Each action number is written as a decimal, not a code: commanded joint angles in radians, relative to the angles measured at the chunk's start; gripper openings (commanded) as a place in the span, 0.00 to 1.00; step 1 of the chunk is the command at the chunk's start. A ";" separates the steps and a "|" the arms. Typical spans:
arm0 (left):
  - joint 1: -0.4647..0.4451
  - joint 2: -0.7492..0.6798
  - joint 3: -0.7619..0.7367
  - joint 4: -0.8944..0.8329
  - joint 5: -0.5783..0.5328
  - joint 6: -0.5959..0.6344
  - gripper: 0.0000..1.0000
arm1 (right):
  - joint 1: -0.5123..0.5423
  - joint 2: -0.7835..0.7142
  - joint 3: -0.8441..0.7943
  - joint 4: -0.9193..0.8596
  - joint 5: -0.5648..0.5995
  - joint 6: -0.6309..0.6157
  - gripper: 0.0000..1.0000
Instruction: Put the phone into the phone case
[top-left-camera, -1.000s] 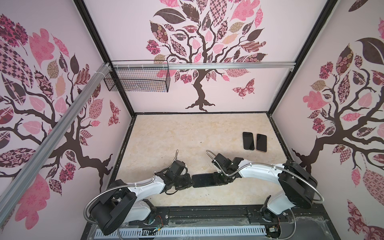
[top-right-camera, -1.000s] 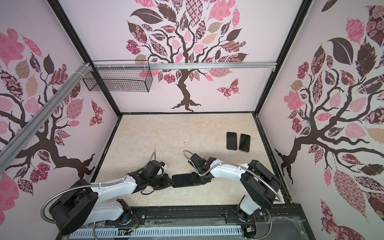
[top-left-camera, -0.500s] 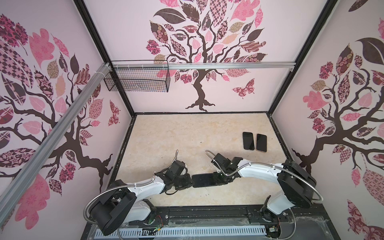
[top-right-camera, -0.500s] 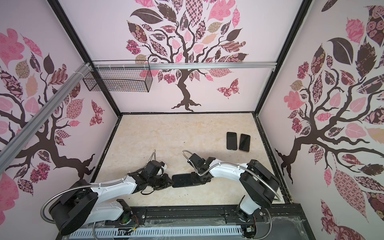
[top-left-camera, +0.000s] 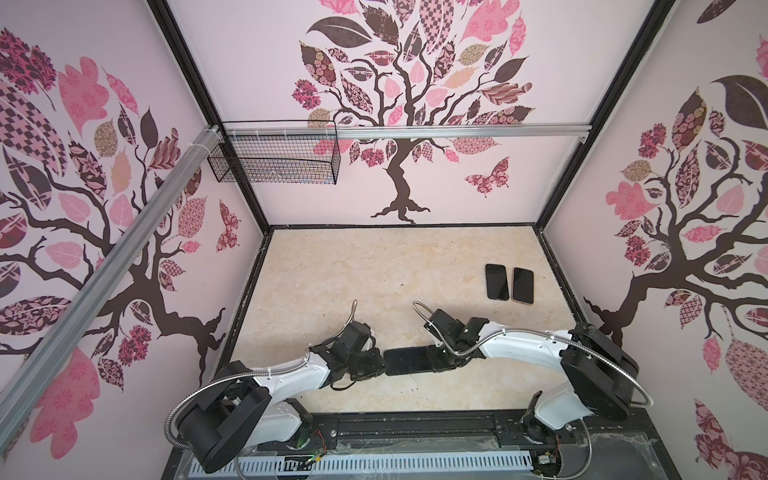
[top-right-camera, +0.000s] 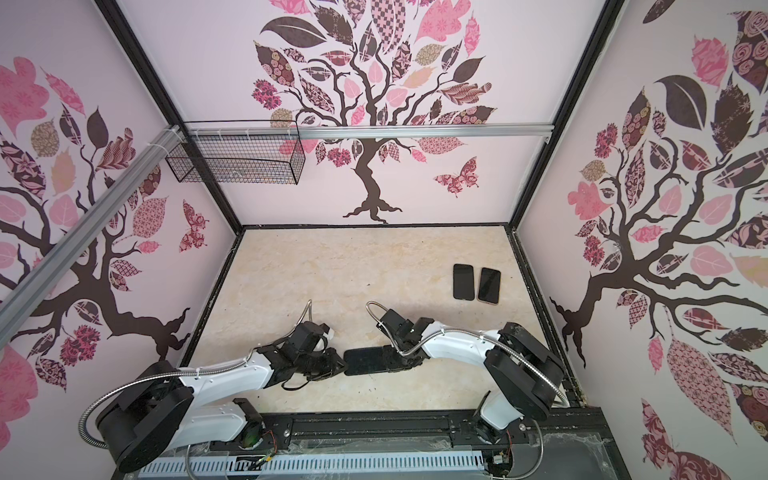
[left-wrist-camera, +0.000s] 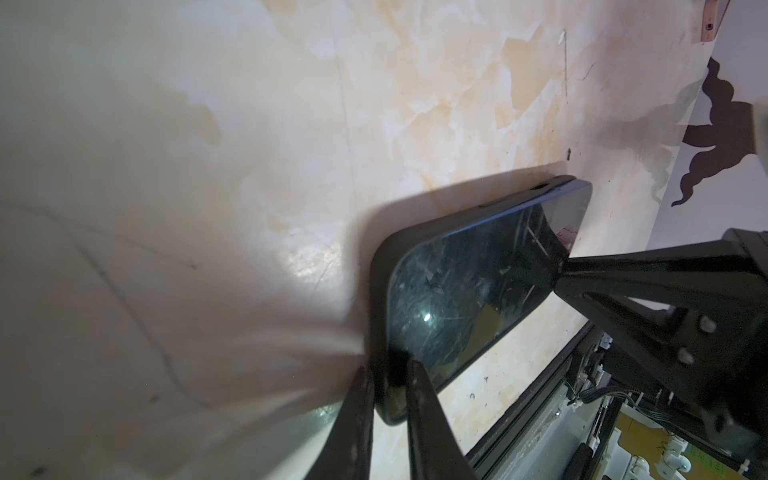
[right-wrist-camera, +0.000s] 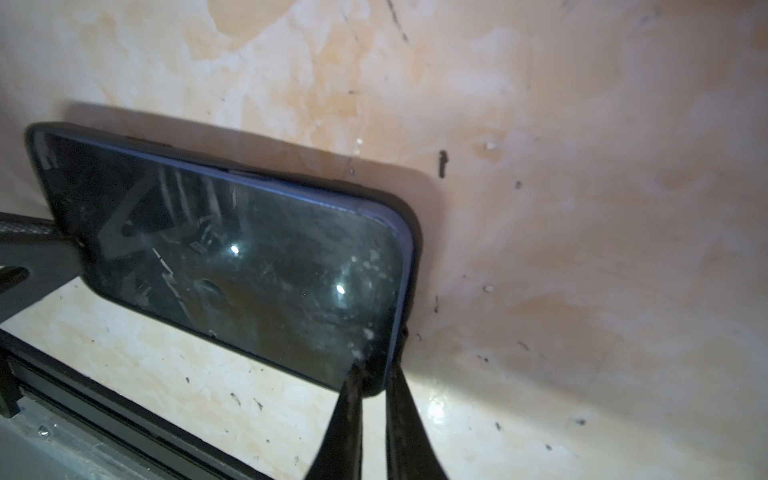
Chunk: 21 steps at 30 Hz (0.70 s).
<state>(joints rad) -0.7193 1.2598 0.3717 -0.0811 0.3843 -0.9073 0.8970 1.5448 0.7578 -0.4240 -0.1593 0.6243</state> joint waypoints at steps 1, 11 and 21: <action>-0.022 -0.016 -0.018 -0.017 0.006 0.021 0.20 | 0.073 0.093 -0.078 0.189 -0.023 -0.039 0.09; -0.022 -0.053 -0.023 -0.041 -0.022 0.014 0.24 | 0.042 -0.018 -0.046 0.074 0.007 -0.068 0.18; -0.021 -0.094 0.007 -0.112 -0.070 0.024 0.31 | -0.078 -0.171 -0.114 0.100 -0.118 -0.128 0.19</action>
<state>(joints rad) -0.7372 1.1809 0.3717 -0.1627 0.3412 -0.9039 0.8444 1.4242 0.6628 -0.3149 -0.2234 0.5301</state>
